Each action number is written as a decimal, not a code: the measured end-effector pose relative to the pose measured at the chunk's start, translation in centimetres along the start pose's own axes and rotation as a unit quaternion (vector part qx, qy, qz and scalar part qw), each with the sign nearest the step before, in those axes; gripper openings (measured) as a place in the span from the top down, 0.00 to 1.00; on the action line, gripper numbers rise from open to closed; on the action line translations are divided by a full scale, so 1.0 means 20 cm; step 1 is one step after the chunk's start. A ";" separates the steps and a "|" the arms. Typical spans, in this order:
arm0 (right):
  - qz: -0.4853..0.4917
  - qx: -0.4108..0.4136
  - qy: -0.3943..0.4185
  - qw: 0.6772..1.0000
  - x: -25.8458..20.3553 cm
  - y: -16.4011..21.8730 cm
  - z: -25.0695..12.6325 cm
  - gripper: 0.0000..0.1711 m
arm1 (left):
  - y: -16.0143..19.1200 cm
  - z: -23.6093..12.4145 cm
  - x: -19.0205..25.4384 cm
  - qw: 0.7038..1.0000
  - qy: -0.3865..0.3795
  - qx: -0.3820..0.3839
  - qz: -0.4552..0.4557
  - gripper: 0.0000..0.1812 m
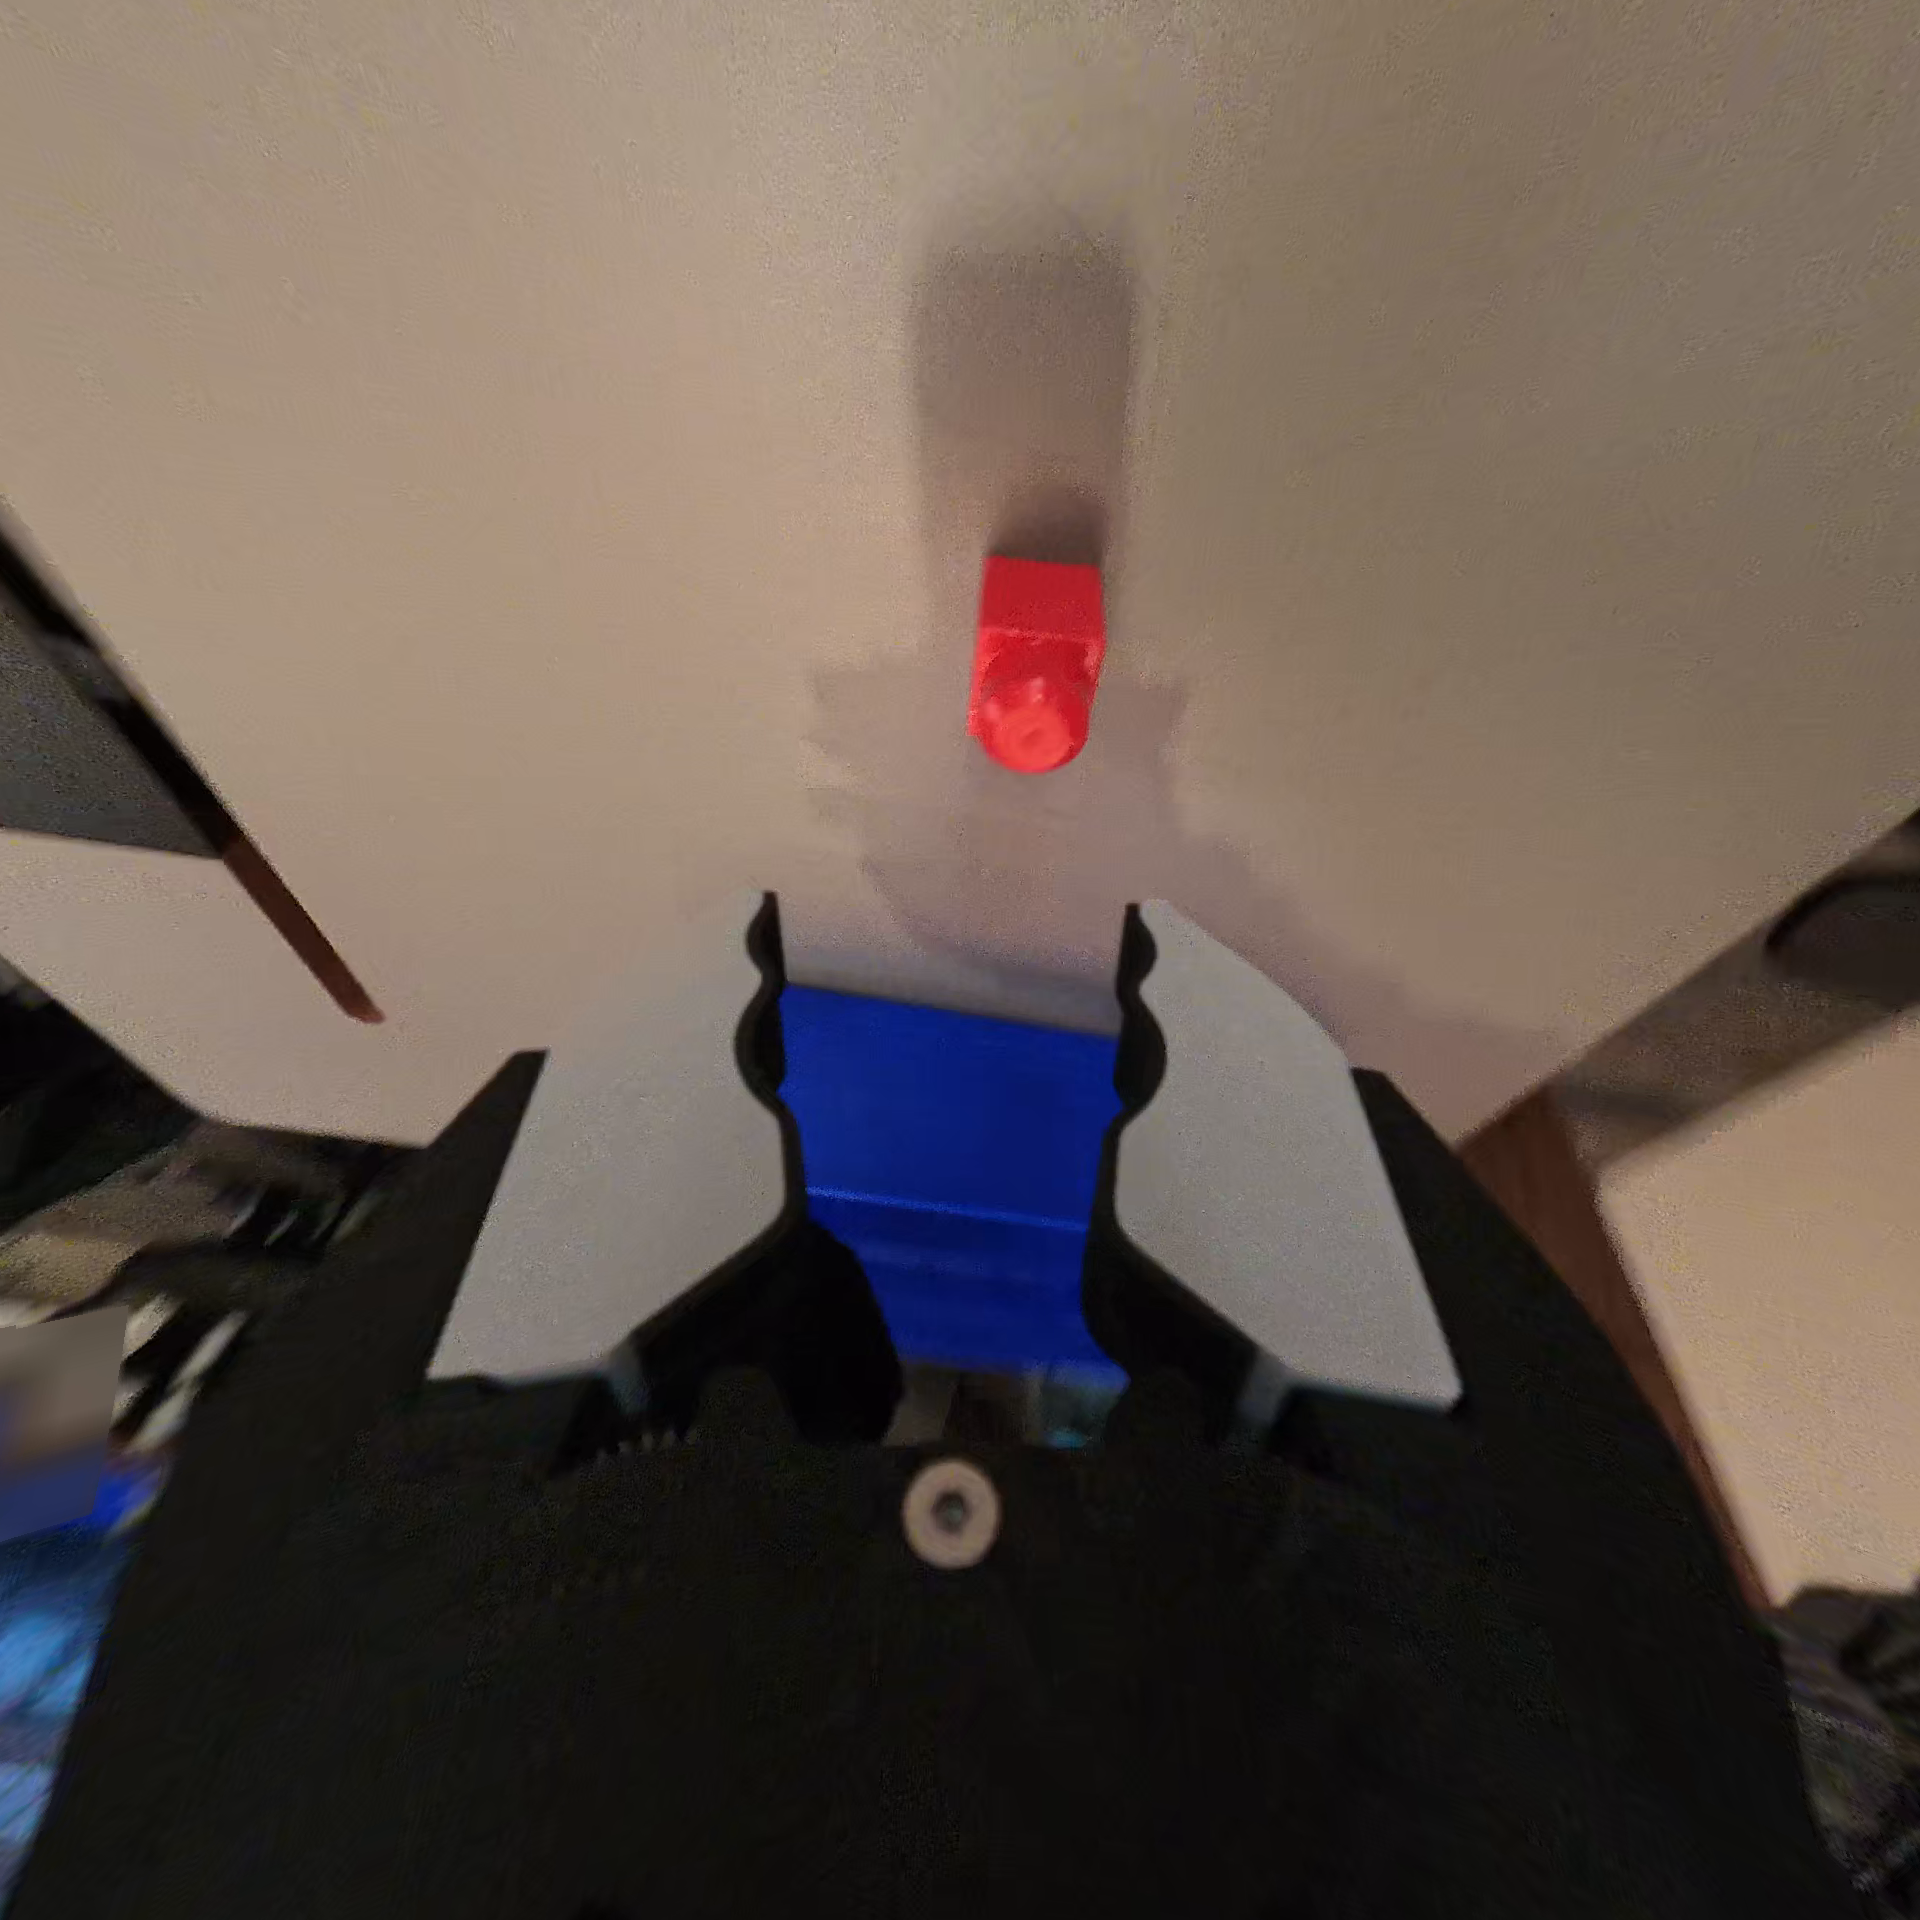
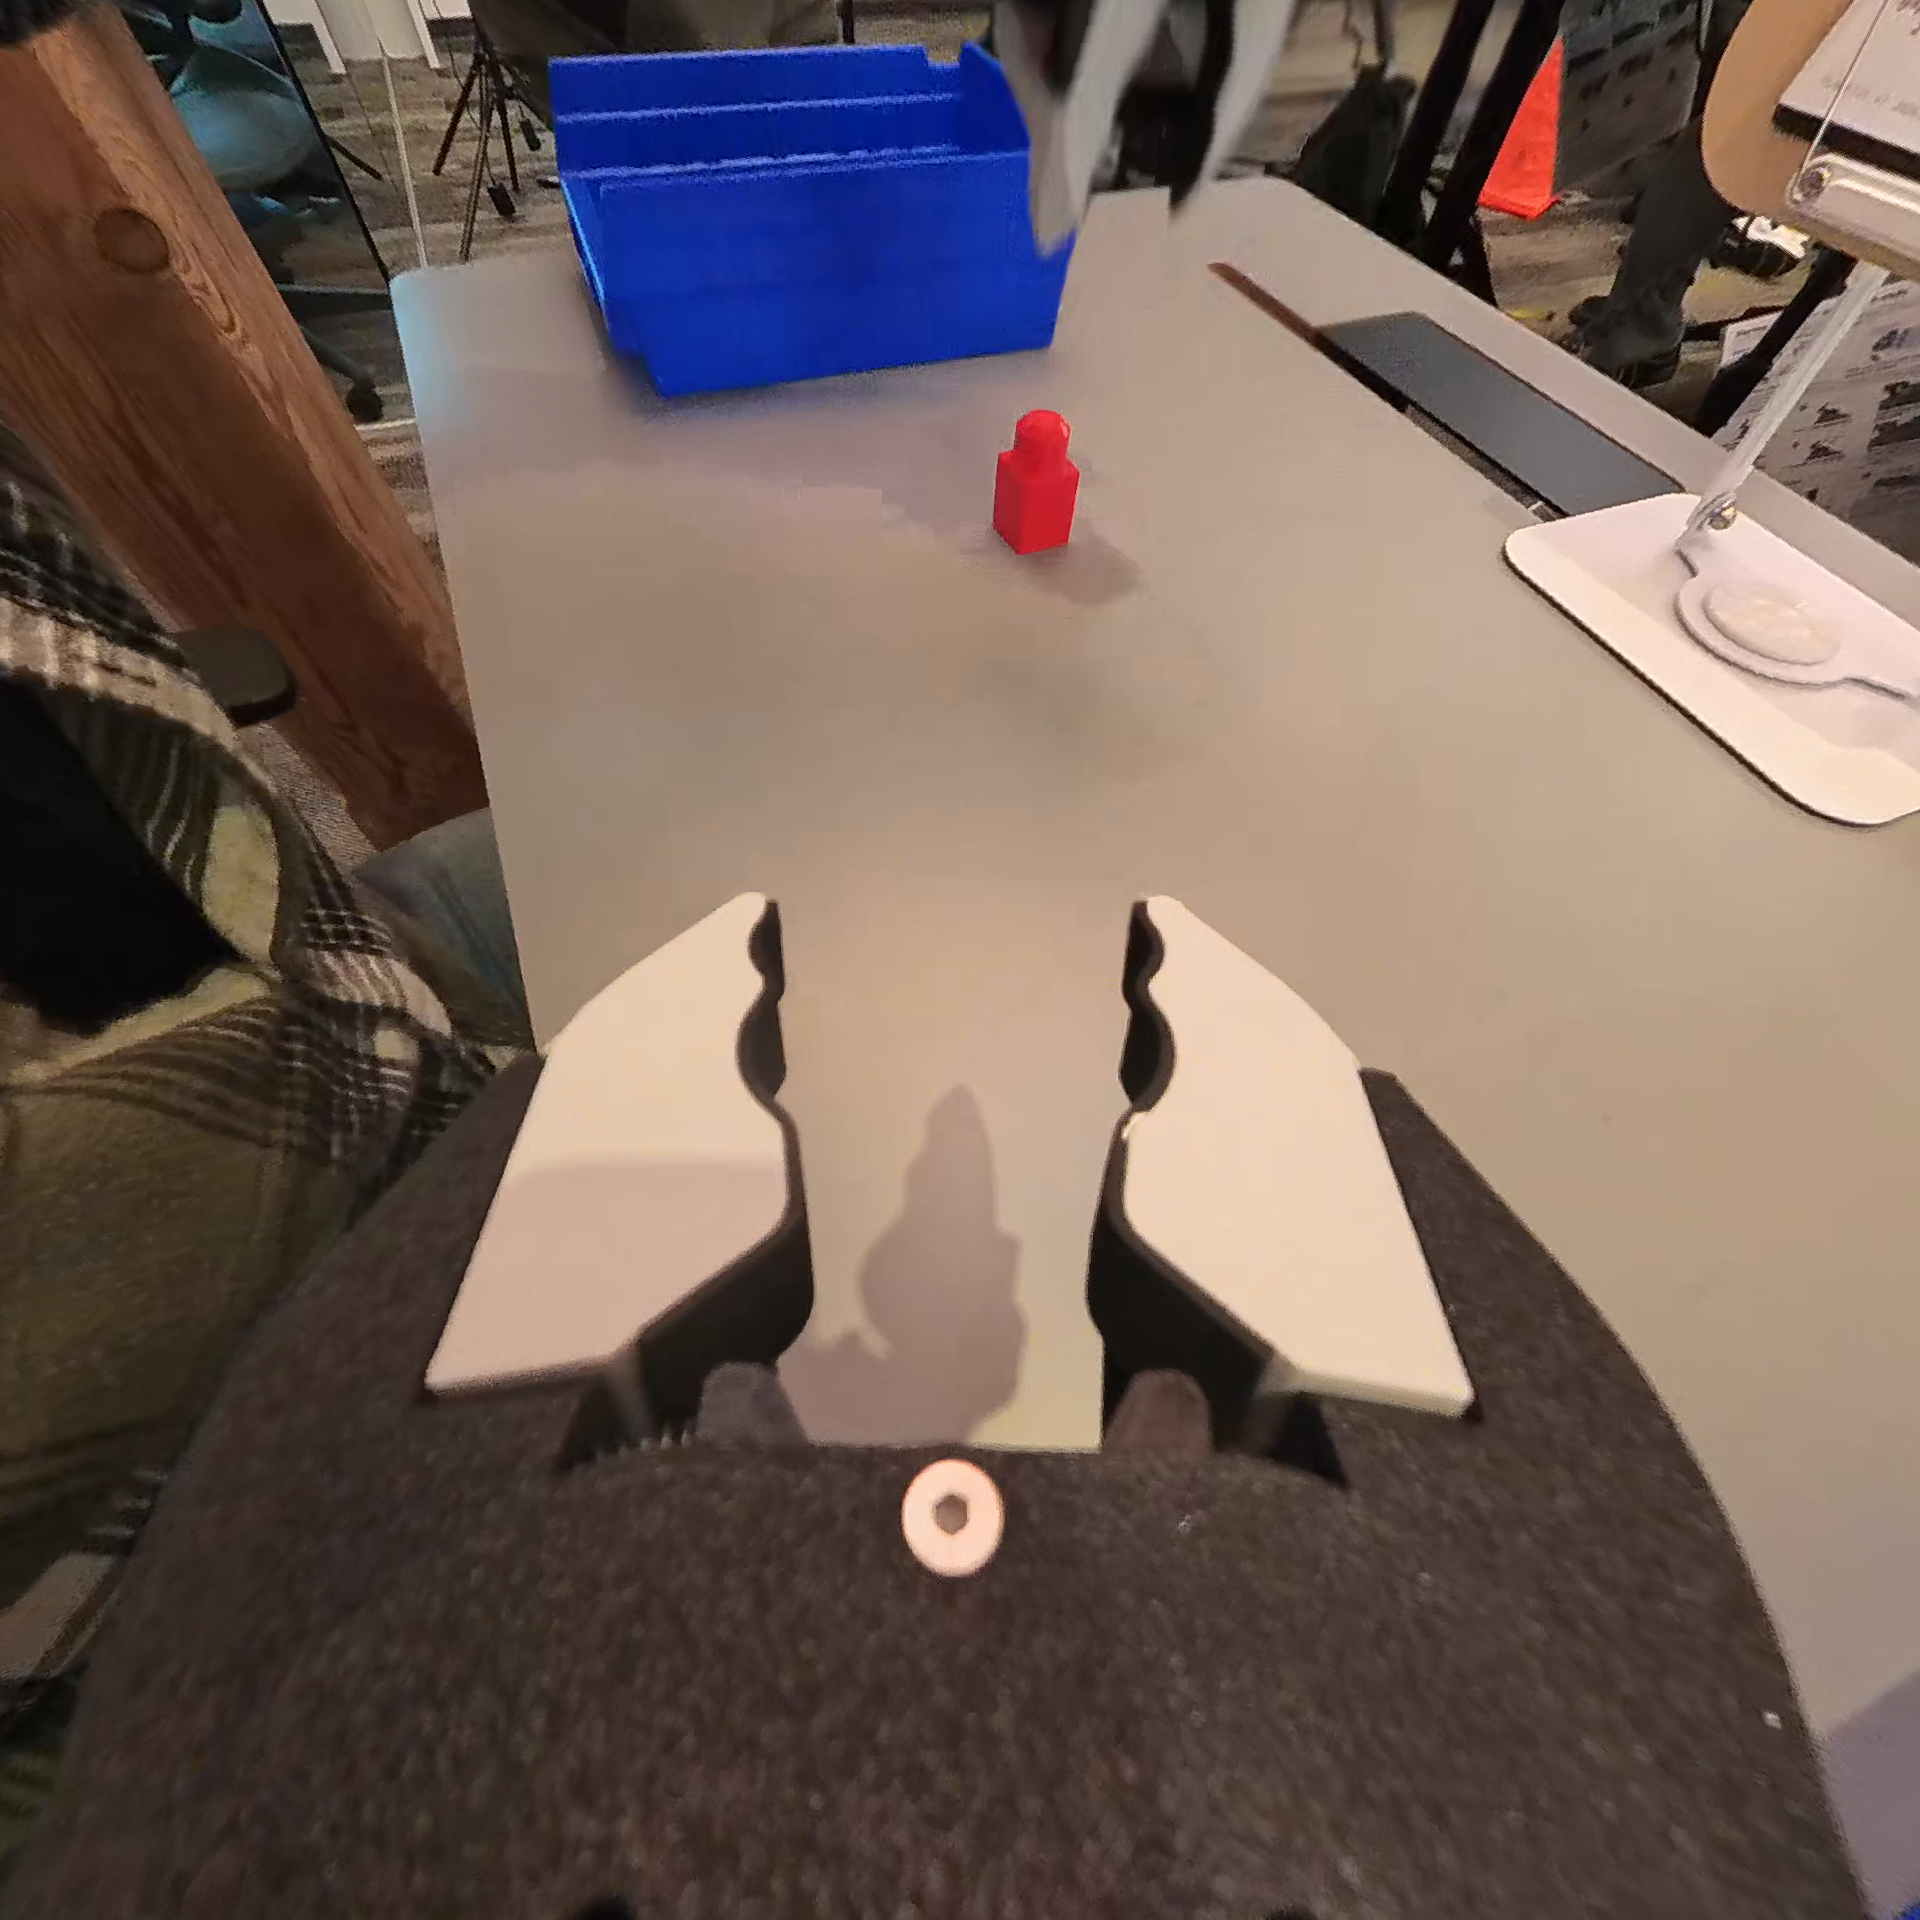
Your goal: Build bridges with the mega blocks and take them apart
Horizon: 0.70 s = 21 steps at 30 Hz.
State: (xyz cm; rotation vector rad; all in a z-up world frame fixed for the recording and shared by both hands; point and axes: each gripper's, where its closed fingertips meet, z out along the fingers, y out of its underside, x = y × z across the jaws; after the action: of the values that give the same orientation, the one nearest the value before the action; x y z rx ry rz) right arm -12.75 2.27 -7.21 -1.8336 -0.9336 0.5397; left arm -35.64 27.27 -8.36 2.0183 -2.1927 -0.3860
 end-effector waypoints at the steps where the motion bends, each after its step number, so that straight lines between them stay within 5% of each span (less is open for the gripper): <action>1: 0.001 -0.004 0.003 1.000 0.01 0.00 0.00 0.63 | 0.07 -0.08 -0.04 0.996 -0.006 0.075 -0.038 0.67; 5: 0.017 -0.010 0.017 1.000 0.05 -0.03 0.04 0.63 | 0.57 -0.22 -0.22 0.930 -0.070 0.287 -0.220 0.68; 8: 0.028 -0.018 0.027 0.999 0.07 -0.06 0.09 0.64 | 0.98 -0.10 -0.30 0.853 -0.097 0.374 -0.351 0.71; 12: 0.032 -0.038 0.033 0.998 0.07 -0.13 0.22 0.63 | 1.19 0.16 -0.30 0.770 -0.027 0.452 -0.450 0.70; 21: -0.007 -0.081 0.026 0.996 -0.04 -0.34 0.52 0.63 | 1.13 0.56 -0.40 0.803 -0.040 0.366 -0.468 0.68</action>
State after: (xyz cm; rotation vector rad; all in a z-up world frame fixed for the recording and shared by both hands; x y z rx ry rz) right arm -23.02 9.14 -5.65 -1.9756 -0.9788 0.4162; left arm -59.54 37.77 -12.24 3.4727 -1.2382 0.4043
